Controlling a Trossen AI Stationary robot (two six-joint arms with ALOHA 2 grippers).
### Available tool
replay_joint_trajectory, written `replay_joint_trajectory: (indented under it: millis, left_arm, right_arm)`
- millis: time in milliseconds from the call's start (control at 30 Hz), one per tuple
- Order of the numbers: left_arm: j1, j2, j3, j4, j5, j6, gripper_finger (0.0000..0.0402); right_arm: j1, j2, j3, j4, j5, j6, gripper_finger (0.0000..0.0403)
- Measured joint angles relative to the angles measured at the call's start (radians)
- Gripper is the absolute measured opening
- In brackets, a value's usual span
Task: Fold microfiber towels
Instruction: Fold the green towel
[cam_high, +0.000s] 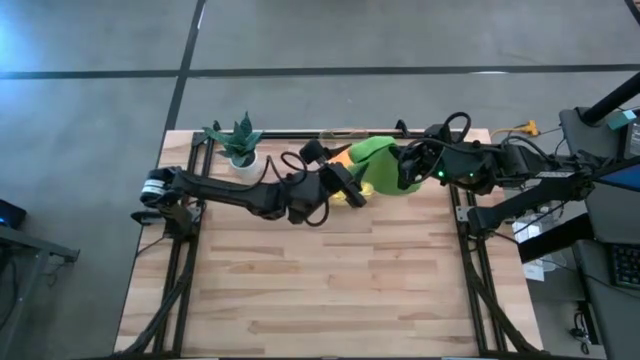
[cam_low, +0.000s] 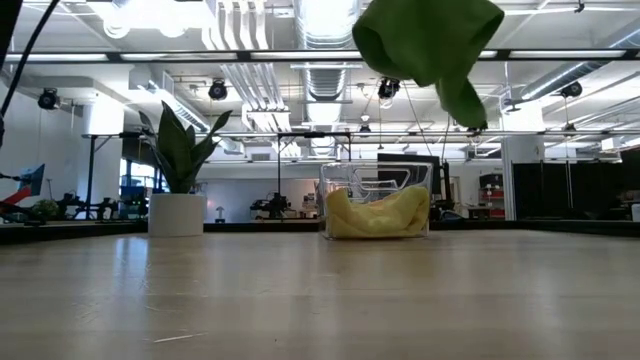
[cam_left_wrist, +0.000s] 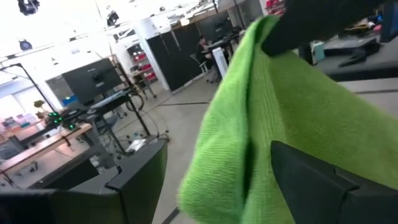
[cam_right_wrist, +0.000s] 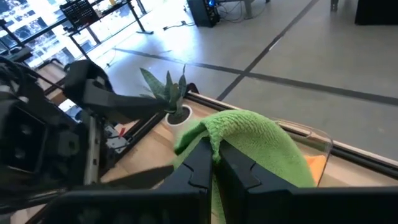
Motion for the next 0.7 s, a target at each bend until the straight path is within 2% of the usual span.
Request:
replay_joint_trajectory:
  millis: [133, 300, 700]
  left_arm:
    - [0.013, 0.019, -0.002, -0.009, -0.005, -0.005, 0.027]
    - [0.023, 0.019, -0.002, -0.002, -0.064, -0.005, 0.027]
    - [0.018, 0.005, -0.001, 0.007, -0.04, -0.005, 0.027]
  right_arm:
    - [0.0, 0.0, 0.0, 0.002, -0.002, 0.0, 0.0009]
    - [0.0, 0.0, 0.0, 0.003, -0.008, 0.0, 0.0009]
    - [0.0, 0.0, -0.001, -0.001, -0.009, -0.008, 0.0009]
